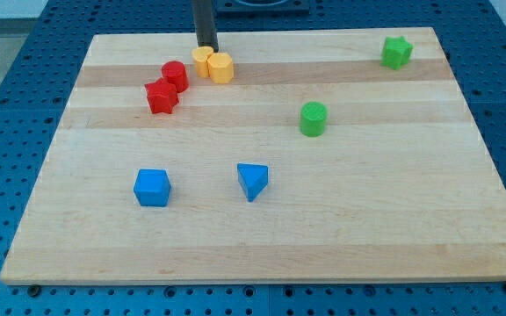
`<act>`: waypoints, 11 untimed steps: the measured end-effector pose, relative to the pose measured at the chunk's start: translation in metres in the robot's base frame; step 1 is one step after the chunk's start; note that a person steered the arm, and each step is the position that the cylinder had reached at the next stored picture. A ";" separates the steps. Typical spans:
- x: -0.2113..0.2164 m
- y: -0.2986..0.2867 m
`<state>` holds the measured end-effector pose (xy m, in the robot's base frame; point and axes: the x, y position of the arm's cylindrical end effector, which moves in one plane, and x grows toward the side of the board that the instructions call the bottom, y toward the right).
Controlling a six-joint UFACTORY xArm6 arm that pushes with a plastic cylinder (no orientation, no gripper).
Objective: Place green circle on right side of yellow hexagon
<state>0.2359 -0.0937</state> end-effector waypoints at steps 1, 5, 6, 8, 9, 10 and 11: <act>0.000 0.000; 0.020 -0.008; 0.020 -0.008; 0.022 -0.009; 0.001 0.026; -0.005 0.090; 0.058 0.100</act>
<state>0.2936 0.0066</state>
